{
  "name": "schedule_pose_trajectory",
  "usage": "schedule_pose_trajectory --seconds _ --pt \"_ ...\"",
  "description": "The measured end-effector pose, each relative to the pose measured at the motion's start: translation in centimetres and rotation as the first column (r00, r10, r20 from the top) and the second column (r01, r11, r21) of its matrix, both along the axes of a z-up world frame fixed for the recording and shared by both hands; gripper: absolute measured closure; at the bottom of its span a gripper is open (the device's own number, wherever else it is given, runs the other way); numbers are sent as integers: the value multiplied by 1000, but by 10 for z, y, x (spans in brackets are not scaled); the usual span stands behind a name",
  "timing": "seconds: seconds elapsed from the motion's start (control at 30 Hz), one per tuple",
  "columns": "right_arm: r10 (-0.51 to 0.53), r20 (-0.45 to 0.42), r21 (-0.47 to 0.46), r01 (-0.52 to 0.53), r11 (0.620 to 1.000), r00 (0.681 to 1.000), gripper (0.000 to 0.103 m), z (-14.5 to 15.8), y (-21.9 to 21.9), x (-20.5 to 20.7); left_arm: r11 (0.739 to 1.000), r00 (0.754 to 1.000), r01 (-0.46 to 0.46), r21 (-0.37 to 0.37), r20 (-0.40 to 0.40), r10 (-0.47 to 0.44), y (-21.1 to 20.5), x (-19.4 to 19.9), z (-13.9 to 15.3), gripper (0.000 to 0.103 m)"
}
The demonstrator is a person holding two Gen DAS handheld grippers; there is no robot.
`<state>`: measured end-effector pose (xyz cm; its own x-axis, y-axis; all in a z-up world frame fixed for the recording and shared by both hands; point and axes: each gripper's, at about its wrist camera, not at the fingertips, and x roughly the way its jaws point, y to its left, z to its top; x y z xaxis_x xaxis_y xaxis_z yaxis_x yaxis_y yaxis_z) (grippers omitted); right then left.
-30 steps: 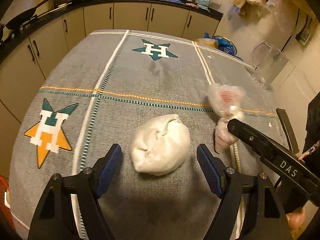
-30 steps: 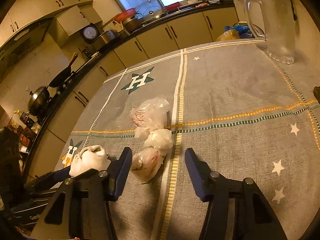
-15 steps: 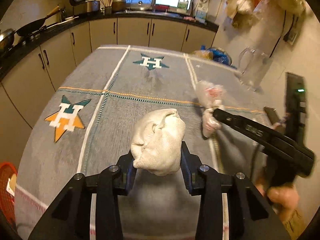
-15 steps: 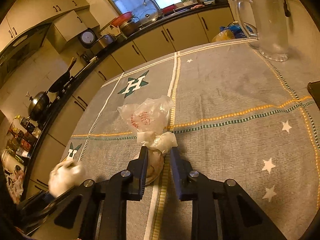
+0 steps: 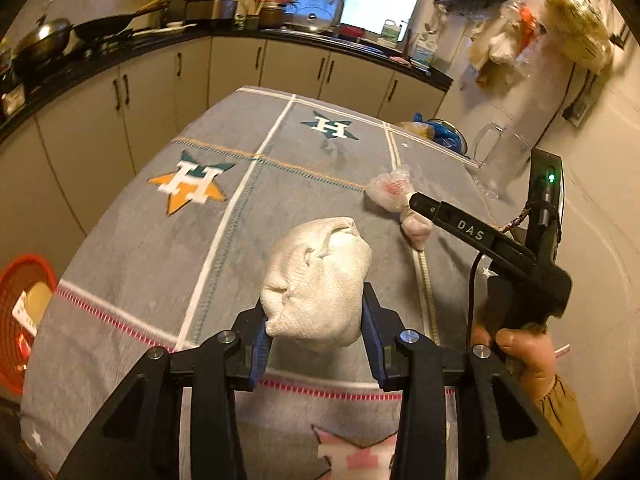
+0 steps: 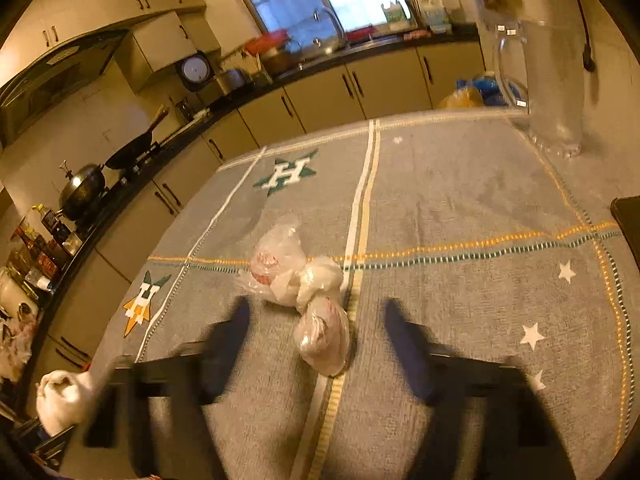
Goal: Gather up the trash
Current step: 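Grasp the white cloth bundle with the left tool while the right tool grasps the plastic bags, then carry the white bundle and plastic bags over the red wastebasket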
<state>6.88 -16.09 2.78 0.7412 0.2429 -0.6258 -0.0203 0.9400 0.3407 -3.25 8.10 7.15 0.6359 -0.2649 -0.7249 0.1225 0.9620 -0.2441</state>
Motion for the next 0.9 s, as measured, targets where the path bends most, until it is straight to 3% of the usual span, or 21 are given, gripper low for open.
schedule_pose_trajectory --seconds 0.1,0.17,0.2,0.43,0.63,0.9 --pt "11 1 -68 -11 998 1000 30 -3 11 5 1000 1000 -13 -8 -11 13 4 -5 -1 65" --pt "22 -45 -61 -25 998 999 52 -10 11 13 1000 1000 -17 -8 -11 17 4 -9 -1 65" --pt "22 -65 -48 -25 999 998 74 -12 8 16 1000 1000 -18 -9 -10 18 4 -11 0 65" --pt "-38 -52 14 39 999 998 76 -4 -15 8 999 999 -44 1 -1 44 11 -26 5 65" --pt "-53 -44 12 54 998 998 76 -2 -17 3 996 995 -89 7 36 89 31 -45 15 65" --pt "-38 -9 -84 37 996 999 76 12 9 -15 985 978 -166 53 137 157 72 -84 32 65"
